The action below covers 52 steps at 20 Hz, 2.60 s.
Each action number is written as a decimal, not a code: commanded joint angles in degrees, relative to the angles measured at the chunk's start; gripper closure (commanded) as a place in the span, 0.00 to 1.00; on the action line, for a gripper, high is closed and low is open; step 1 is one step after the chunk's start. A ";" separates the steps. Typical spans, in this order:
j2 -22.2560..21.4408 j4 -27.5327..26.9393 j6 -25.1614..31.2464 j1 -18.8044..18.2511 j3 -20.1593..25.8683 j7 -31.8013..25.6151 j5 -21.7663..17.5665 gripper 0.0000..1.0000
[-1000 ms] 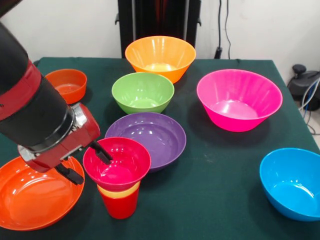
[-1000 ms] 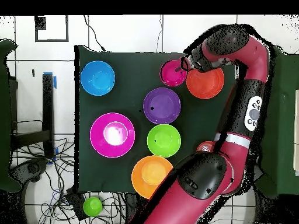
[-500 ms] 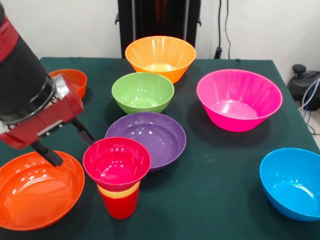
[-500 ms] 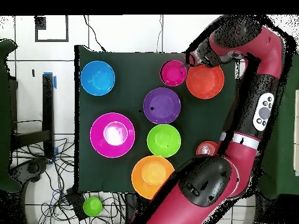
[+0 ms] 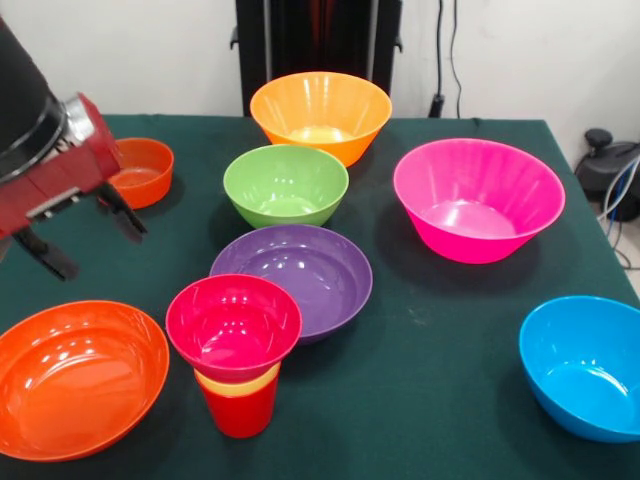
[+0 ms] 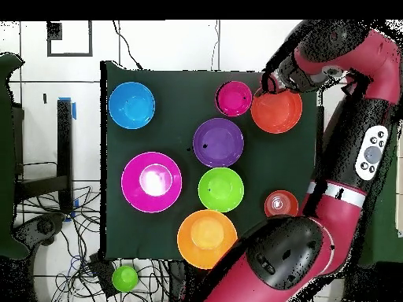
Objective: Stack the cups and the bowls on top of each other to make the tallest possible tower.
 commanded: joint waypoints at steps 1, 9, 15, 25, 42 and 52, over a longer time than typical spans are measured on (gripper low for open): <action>-7.02 16.74 1.30 -3.39 -9.33 -13.87 -1.63 0.00; -18.39 39.02 -5.82 -5.79 -14.55 -3.36 3.16 0.00; -26.45 53.96 -16.10 -5.31 -18.14 15.32 7.86 0.00; -32.54 69.15 -33.35 2.34 -30.10 40.30 11.11 0.00; -29.86 68.52 -46.13 10.26 -41.00 56.86 -0.03 0.00; -29.90 74.89 -56.36 10.10 -45.09 56.57 0.05 0.00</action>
